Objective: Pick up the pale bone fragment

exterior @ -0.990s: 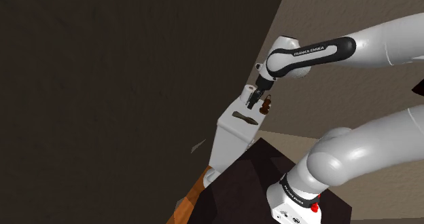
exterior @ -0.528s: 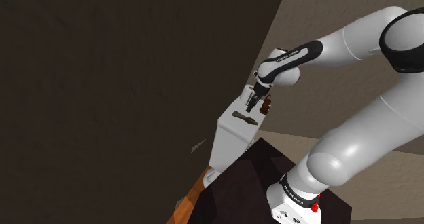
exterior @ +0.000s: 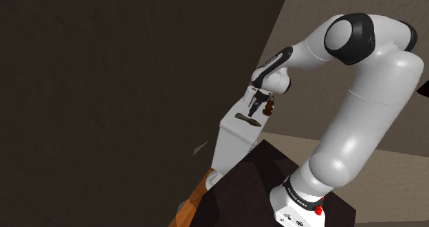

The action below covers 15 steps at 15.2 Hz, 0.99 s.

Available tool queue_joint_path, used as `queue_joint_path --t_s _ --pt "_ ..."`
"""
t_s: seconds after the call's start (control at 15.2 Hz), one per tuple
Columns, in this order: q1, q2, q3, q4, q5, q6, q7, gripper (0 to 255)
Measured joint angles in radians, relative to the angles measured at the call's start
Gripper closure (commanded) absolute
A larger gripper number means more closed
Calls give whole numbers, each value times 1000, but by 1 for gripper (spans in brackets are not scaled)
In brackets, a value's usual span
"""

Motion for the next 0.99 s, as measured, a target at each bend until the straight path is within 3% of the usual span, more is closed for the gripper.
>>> queue_joint_path --t_s 0.2,0.46,0.99 --pt "-70 127 44 87 105 23 -111 0" --pt "-161 282 104 221 192 36 -205 0" --pt "-224 394 170 271 263 97 -271 0"
